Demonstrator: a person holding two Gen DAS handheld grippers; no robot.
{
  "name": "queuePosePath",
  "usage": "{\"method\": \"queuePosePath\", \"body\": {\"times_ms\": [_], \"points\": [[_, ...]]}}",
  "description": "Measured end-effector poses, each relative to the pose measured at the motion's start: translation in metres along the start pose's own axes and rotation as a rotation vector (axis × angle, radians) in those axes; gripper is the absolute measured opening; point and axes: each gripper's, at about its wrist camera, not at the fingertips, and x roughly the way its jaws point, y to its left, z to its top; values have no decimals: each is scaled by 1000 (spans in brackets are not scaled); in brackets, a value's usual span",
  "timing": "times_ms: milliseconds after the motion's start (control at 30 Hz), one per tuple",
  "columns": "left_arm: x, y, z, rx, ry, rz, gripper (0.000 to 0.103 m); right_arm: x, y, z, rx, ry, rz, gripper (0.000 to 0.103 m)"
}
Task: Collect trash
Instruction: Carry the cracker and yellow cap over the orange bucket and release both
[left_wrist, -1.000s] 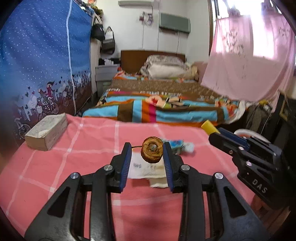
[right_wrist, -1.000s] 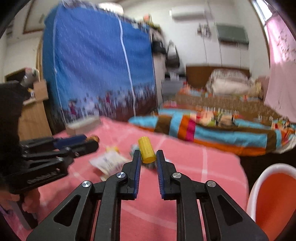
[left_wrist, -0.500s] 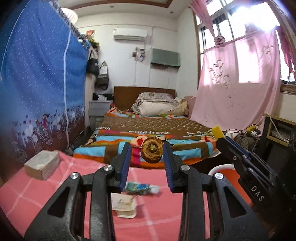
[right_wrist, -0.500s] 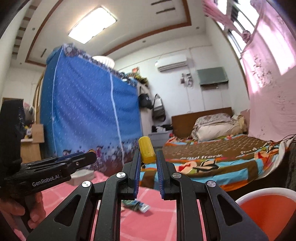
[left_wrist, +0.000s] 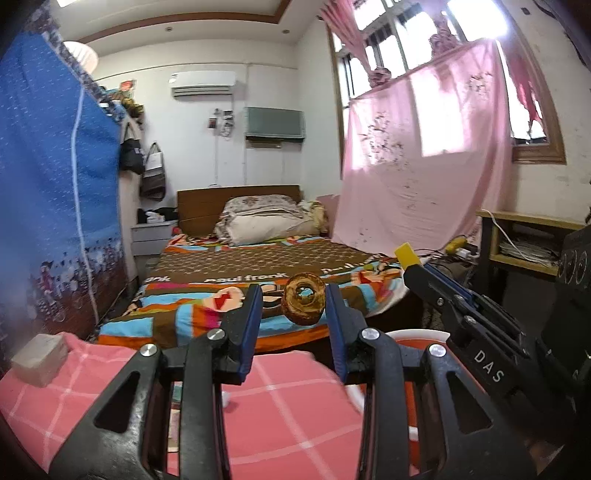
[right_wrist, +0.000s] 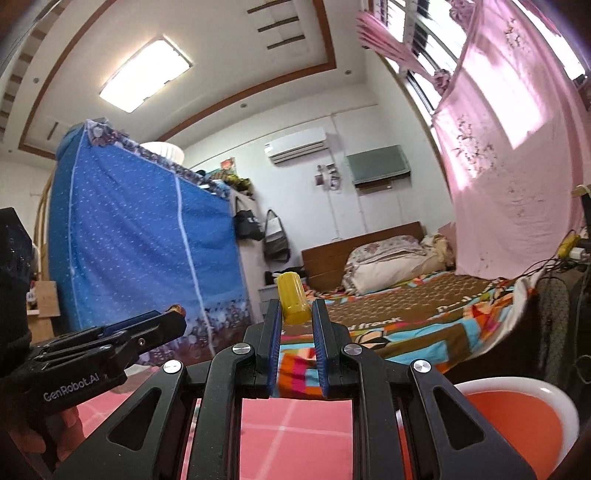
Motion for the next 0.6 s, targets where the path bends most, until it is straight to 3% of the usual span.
{"method": "queuePosePath", "body": {"times_ms": [367,600], "points": [[24,-49,-10,29,65,-104,38,-27,-52,-2,-7,48,-130,15],[51,-75,-20,41,183,-136,38,-28,-81,-7,35,119,-211,15]]}}
